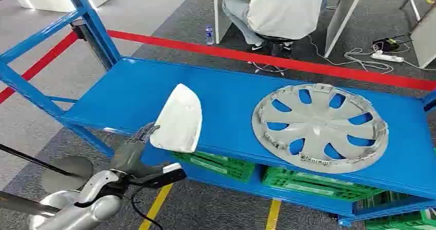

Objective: Take the parts from the cabinet and place them on the table.

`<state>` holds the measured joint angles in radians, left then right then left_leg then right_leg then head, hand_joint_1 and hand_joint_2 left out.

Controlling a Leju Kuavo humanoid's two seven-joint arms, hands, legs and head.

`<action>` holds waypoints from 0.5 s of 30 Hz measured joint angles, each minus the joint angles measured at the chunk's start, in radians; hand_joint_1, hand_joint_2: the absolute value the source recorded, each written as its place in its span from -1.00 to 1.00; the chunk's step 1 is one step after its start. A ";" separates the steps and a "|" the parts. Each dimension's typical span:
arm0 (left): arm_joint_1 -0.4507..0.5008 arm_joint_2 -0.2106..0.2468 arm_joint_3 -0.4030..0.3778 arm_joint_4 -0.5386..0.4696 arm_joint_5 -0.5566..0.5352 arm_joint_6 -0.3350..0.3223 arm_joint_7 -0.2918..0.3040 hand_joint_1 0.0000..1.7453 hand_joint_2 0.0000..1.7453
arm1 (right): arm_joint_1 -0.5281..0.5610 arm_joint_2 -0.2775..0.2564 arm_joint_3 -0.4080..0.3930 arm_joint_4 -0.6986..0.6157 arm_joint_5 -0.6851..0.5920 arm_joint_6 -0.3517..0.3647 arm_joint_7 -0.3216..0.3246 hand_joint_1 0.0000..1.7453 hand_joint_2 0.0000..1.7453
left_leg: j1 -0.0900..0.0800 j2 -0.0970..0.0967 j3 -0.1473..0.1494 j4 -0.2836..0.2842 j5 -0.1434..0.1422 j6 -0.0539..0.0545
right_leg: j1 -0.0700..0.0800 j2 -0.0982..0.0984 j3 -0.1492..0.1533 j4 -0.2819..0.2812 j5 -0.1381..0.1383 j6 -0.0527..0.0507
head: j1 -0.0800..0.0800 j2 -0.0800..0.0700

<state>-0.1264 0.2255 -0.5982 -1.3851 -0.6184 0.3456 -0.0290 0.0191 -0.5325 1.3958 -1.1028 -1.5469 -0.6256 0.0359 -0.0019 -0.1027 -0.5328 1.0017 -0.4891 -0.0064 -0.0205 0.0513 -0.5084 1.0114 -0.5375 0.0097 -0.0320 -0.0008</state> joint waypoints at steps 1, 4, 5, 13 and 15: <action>-0.003 0.000 -0.001 0.003 -0.005 -0.003 0.000 -1.00 1.00 | 0.000 0.000 0.000 0.000 0.000 0.000 0.000 -1.00 -1.00 | 0.000 0.000 0.000 0.000 0.000 0.000 | 0.000 0.000 0.000 0.000 0.000 0.000 | 0.000 0.000; -0.016 0.000 -0.005 0.015 -0.025 -0.004 0.001 -1.00 1.00 | -0.001 0.000 0.000 0.000 0.000 0.002 0.000 -1.00 -1.00 | 0.000 0.000 0.000 0.000 0.000 0.000 | 0.000 0.000 0.000 0.000 0.000 0.000 | 0.000 0.000; -0.021 -0.001 -0.008 0.020 -0.034 -0.005 0.001 -1.00 1.00 | -0.001 0.000 0.000 0.000 0.000 0.004 0.000 -1.00 -1.00 | 0.000 0.000 0.000 0.000 0.000 0.000 | 0.000 0.000 0.000 0.000 0.000 0.000 | 0.000 0.000; -0.068 -0.011 -0.030 0.060 -0.094 -0.008 0.008 -1.00 1.00 | -0.005 0.000 0.008 0.003 0.000 0.016 0.000 -1.00 -1.00 | 0.000 0.000 0.000 0.000 0.000 0.000 | 0.000 0.000 0.000 0.000 0.000 0.000 | 0.000 0.000; -0.076 -0.012 -0.035 0.066 -0.097 -0.008 0.009 -1.00 1.00 | -0.005 0.000 0.009 0.003 0.000 0.016 0.000 -1.00 -1.00 | 0.000 0.000 0.000 0.000 0.000 0.000 | 0.000 0.000 0.000 0.000 0.000 0.000 | 0.000 0.000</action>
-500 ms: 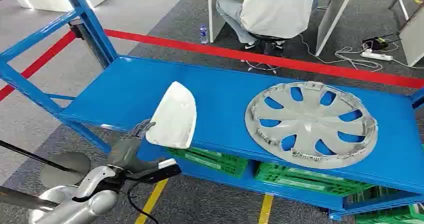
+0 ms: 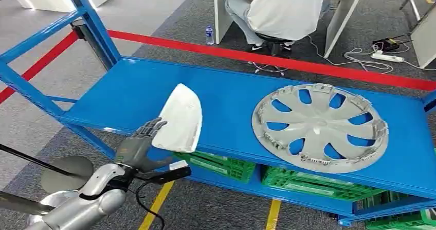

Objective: Take the parts from the cabinet and place them on the table.

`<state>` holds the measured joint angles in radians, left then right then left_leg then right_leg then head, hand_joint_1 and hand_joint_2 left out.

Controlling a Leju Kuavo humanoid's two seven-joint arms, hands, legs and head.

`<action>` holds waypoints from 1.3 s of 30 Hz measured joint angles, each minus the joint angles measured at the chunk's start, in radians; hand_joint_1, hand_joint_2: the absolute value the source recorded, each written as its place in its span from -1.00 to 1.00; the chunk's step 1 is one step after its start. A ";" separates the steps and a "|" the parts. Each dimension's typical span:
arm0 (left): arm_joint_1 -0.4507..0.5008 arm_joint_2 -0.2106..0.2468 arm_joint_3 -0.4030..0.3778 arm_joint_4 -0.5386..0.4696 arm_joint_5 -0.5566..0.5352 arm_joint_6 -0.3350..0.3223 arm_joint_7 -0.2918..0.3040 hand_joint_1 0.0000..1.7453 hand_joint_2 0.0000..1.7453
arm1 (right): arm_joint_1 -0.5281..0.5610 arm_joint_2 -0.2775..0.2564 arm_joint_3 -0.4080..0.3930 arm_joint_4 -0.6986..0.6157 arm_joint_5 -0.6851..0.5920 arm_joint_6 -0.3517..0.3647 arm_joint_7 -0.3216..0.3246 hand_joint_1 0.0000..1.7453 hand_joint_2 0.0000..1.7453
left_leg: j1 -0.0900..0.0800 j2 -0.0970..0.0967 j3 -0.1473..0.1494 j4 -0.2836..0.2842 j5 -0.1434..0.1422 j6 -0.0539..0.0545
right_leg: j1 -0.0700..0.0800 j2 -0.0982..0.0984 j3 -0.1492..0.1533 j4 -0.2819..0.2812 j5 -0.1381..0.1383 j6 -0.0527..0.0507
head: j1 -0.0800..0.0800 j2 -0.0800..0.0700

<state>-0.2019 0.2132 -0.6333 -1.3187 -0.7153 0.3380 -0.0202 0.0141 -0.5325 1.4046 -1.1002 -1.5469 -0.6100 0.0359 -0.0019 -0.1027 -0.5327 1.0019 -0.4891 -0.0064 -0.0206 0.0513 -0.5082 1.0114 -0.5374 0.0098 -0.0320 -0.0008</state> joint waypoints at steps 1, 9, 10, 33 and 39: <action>-0.003 -0.001 -0.003 0.003 -0.001 0.000 0.000 -1.00 1.00 | 0.000 0.000 0.002 0.000 0.000 0.000 0.000 -1.00 -1.00 | 0.000 0.000 0.000 0.000 0.000 0.000 | 0.000 0.000 0.000 0.000 0.000 0.000 | 0.000 0.000; -0.012 -0.011 -0.017 0.020 -0.005 0.000 0.000 -1.00 1.00 | -0.004 0.000 0.008 0.003 0.000 0.000 0.000 -1.00 -1.00 | 0.000 0.000 0.000 0.000 0.000 0.000 | 0.000 0.000 0.000 0.000 0.000 0.000 | 0.000 0.000; -0.013 -0.014 -0.018 0.022 0.001 0.000 0.000 -1.00 1.00 | -0.005 0.000 0.008 0.004 0.000 0.002 0.000 -1.00 -1.00 | 0.000 0.000 0.000 0.000 0.000 0.000 | 0.000 0.000 0.000 0.000 0.000 0.000 | 0.000 0.000; -0.034 -0.057 -0.052 0.084 -0.006 -0.021 0.002 -0.10 1.00 | -0.026 0.010 0.023 0.038 0.000 0.029 0.000 -1.00 -1.00 | 0.000 0.000 0.000 0.000 0.000 0.000 | 0.000 0.000 0.000 0.000 0.000 0.000 | 0.000 0.000; -0.042 -0.057 -0.067 0.093 -0.029 -0.031 0.009 1.00 1.00 | -0.028 0.015 0.023 0.049 0.000 0.040 0.000 -1.00 -1.00 | 0.000 0.000 0.000 0.000 0.000 0.000 | 0.000 0.000 0.000 0.000 0.000 0.000 | 0.000 0.000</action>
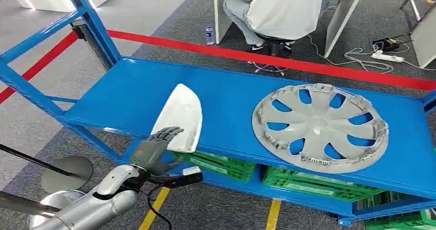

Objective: Take the parts from the cabinet and place them on the table.

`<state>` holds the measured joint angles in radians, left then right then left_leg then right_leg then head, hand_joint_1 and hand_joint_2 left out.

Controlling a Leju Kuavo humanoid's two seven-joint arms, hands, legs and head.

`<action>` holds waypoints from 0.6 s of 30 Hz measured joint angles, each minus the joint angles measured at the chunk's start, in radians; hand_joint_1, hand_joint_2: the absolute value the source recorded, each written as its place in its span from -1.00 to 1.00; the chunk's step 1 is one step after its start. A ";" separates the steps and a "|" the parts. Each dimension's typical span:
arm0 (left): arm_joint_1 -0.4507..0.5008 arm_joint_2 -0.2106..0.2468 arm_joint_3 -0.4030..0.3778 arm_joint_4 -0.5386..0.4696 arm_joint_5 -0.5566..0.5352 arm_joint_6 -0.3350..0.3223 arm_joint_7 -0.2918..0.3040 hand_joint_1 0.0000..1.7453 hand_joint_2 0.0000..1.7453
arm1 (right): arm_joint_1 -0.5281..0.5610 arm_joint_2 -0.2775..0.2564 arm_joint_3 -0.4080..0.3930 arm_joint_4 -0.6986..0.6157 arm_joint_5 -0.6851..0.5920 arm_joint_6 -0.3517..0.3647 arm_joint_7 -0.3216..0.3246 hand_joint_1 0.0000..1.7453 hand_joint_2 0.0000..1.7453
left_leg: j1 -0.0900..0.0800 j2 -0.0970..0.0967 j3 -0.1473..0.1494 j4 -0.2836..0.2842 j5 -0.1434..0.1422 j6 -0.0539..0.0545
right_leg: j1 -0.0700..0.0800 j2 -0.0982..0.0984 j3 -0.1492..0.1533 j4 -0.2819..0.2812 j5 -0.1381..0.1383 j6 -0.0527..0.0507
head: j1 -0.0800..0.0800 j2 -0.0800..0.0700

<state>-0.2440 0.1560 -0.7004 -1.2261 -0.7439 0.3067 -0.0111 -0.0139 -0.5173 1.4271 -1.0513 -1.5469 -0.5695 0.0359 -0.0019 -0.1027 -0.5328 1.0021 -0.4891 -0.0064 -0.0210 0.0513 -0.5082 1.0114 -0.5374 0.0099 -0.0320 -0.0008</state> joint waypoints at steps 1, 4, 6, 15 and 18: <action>-0.002 0.000 -0.001 0.001 -0.003 0.000 0.001 1.00 1.00 | 0.000 0.001 0.000 0.001 0.000 0.001 0.000 -1.00 -1.00 | 0.000 0.000 0.000 0.000 0.000 0.000 | 0.000 0.000 0.000 0.000 0.000 0.000 | 0.000 0.000; -0.007 0.000 -0.006 0.005 -0.015 0.000 0.003 1.00 1.00 | 0.000 0.003 0.000 0.005 0.000 0.003 0.000 -1.00 -1.00 | 0.000 0.000 0.000 0.000 0.000 0.000 | 0.000 0.000 0.000 0.000 0.000 0.000 | 0.000 0.000; -0.008 0.001 -0.010 0.007 -0.024 0.001 0.006 1.00 1.00 | 0.000 0.005 0.000 0.007 0.000 0.006 0.000 -1.00 -1.00 | 0.000 0.000 0.000 0.000 0.000 0.000 | 0.000 0.000 0.000 0.000 0.000 0.000 | 0.000 0.000; -0.025 0.008 -0.013 0.008 -0.051 0.002 0.011 1.00 1.00 | 0.001 0.006 0.000 0.010 0.000 0.008 0.000 -1.00 -1.00 | 0.000 0.000 0.001 0.000 0.000 0.000 | 0.000 0.000 0.001 0.000 0.000 0.000 | 0.000 0.000; -0.025 0.009 -0.013 0.008 -0.062 0.006 0.012 1.00 1.00 | 0.001 0.007 0.000 0.010 0.000 0.006 0.000 -1.00 -1.00 | 0.000 0.000 0.001 0.000 0.000 0.000 | 0.000 0.000 0.001 0.000 0.000 0.000 | 0.000 0.000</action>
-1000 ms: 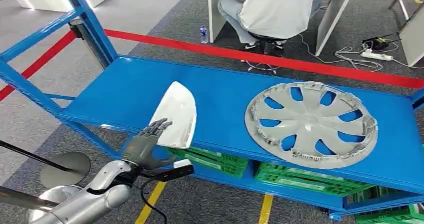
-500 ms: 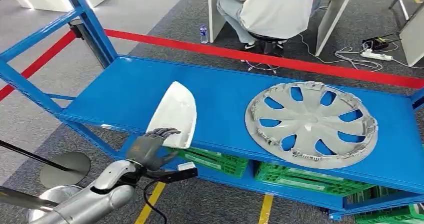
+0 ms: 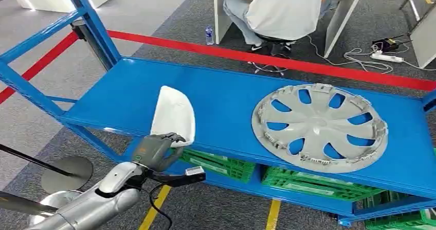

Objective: Take the parts from the cabinet and place them on the table.

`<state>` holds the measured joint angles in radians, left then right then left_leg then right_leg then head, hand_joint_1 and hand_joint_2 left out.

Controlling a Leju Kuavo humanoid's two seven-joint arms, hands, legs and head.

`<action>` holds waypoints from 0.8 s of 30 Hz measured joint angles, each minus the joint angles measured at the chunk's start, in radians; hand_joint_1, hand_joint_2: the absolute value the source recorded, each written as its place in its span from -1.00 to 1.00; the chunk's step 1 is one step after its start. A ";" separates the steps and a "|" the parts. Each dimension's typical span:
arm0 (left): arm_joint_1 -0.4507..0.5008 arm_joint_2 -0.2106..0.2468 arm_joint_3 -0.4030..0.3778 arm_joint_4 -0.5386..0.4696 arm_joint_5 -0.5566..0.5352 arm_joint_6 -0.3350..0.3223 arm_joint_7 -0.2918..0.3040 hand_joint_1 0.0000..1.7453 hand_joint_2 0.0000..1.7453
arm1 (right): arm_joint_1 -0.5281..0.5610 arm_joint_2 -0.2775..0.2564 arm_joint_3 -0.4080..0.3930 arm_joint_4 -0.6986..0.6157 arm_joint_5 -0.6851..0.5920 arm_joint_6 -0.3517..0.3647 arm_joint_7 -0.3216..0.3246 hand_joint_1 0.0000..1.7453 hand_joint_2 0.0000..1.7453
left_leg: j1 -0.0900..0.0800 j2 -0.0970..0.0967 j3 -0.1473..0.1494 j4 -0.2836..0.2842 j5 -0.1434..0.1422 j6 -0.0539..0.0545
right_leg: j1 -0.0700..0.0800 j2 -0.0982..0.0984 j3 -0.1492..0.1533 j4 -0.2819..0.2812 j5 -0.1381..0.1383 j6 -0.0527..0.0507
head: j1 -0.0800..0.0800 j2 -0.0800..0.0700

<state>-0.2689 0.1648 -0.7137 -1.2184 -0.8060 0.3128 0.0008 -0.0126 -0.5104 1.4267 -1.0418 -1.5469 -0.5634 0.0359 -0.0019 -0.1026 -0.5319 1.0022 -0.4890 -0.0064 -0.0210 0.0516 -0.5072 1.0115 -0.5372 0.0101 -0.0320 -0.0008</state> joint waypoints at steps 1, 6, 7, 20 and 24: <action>0.000 0.000 0.000 0.000 -0.008 0.008 0.001 1.00 1.00 | 0.000 0.000 0.000 0.000 0.000 0.000 0.000 -1.00 -1.00 | 0.000 0.000 0.000 0.000 0.000 0.000 | 0.000 0.000 0.000 0.000 0.000 0.000 | 0.000 0.000; -0.010 0.010 0.004 -0.005 -0.074 0.075 0.006 1.00 1.00 | 0.000 0.000 0.000 0.001 0.000 0.003 0.000 -1.00 -1.00 | 0.000 0.000 0.000 0.000 0.000 0.000 | 0.000 0.000 0.000 0.000 0.000 0.000 | 0.000 0.000; -0.012 0.014 0.006 -0.013 -0.093 0.085 0.007 1.00 1.00 | 0.000 0.000 0.000 0.001 0.000 0.004 0.000 -1.00 -1.00 | 0.000 0.000 0.000 0.000 0.000 0.000 | 0.000 0.000 0.000 0.000 0.000 0.000 | 0.000 0.000; -0.043 0.067 0.036 -0.198 -0.257 0.226 0.018 1.00 1.00 | 0.000 0.004 0.000 0.019 0.000 0.027 0.000 -1.00 -1.00 | 0.000 0.000 -0.001 0.000 0.000 0.000 | 0.000 0.000 0.000 0.000 0.000 0.000 | 0.000 0.000; -0.059 0.080 0.050 -0.266 -0.287 0.243 0.021 1.00 1.00 | -0.001 0.008 0.000 0.027 0.000 0.033 0.000 -1.00 -1.00 | 0.000 0.000 -0.001 0.000 0.000 0.000 | 0.000 0.000 0.000 0.000 0.000 0.000 | 0.000 0.000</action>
<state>-0.3282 0.2445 -0.6641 -1.4846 -1.0925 0.5554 0.0214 -0.0133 -0.5028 1.4267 -1.0147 -1.5469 -0.5306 0.0359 -0.0019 -0.1026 -0.5326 1.0026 -0.4890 -0.0064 -0.0211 0.0517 -0.5075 1.0115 -0.5369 0.0105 -0.0320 -0.0008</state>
